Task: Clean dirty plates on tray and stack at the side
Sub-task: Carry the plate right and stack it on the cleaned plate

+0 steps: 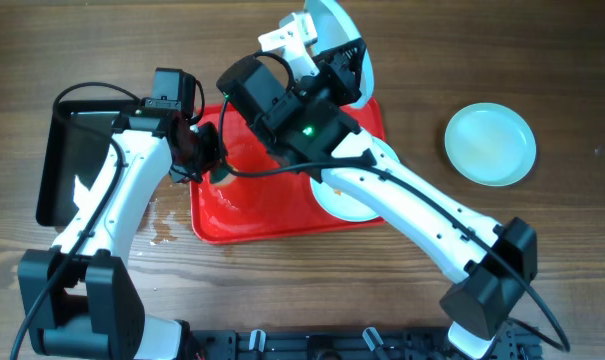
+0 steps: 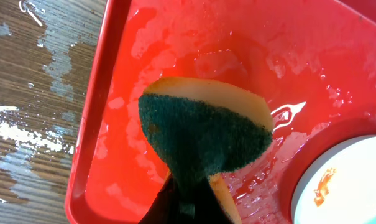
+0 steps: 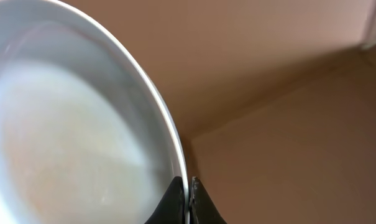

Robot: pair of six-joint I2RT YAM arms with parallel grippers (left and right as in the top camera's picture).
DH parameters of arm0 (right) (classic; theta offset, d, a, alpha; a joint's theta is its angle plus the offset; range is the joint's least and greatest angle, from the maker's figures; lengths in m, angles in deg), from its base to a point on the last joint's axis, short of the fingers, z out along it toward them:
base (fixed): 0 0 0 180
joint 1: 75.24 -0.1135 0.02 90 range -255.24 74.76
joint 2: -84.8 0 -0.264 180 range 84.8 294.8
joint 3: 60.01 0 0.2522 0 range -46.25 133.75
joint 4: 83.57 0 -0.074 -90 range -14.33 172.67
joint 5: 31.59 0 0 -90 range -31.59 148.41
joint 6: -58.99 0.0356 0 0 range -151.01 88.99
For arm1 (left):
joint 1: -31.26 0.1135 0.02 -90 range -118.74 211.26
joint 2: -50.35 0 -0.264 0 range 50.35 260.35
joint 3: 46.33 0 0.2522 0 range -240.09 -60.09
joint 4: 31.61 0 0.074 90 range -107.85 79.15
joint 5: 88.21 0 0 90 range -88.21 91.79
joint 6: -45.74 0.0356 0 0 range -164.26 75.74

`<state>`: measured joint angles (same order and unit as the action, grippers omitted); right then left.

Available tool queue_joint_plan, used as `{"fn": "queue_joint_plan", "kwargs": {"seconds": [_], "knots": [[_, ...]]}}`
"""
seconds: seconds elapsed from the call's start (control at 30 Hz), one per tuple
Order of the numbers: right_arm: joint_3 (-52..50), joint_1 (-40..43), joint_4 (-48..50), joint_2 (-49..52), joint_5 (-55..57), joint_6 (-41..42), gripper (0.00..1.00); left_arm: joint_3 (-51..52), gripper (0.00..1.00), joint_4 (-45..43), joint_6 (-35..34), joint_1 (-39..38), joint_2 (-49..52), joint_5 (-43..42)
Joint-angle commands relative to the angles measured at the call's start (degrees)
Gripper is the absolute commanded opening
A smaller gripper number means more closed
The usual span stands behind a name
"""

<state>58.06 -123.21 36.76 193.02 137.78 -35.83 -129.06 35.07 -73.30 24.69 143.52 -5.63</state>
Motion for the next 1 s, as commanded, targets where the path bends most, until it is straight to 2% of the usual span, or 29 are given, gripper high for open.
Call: {"fn": "queue_joint_plan", "kwargs": {"seconds": [0.0, 0.13, 0.27, 0.4, 0.47, 0.53, 0.7, 0.83, 0.97], "knots": [[0.57, 4.44, -4.39, -0.44, -13.33, 11.72, 0.04, -0.24, 0.04, 0.90, 0.31, 0.31, 0.39, -0.70], [0.59, 12.11, -11.50, -0.79, -27.67, 21.59, 0.04, -0.24, 0.04, 0.92, 0.28, 0.31, 0.39, -0.70], [0.59, 24.52, -16.55, -1.75, -46.21, 31.58, 0.04, -0.24, 0.04, 0.87, 0.28, 0.31, 0.39, -0.68], [0.55, 38.91, -17.20, -1.95, -68.85, 31.93, 0.04, -0.24, 0.04, 0.87, 0.28, 0.31, 0.39, -0.68], [-0.50, 45.62, -17.11, -1.92, -76.13, 31.76, 0.04, -0.24, 0.04, 0.90, 0.28, 0.31, 0.39, -0.68], [-2.84, 53.44, -17.11, -1.92, -78.40, 31.74, 0.04, -0.24, 0.04, 0.92, 0.31, 0.31, 0.39, -0.68], [-9.55, 64.87, -15.93, -1.92, -81.74, 28.96, 0.04, -0.24, 0.04, 0.87, 0.28, 0.31, 0.39, -0.68], [-15.10, 70.75, -12.87, -1.95, -88.35, 26.73, 0.04, -0.24, 0.04, 0.66, 0.28, 0.31, 0.39, -0.70], [-19.65, 74.42, -9.57, -1.95, -88.50, 27.32, 0.04, -0.24, 0.04, 0.96, 0.28, 0.31, 0.39, -0.68]]}}
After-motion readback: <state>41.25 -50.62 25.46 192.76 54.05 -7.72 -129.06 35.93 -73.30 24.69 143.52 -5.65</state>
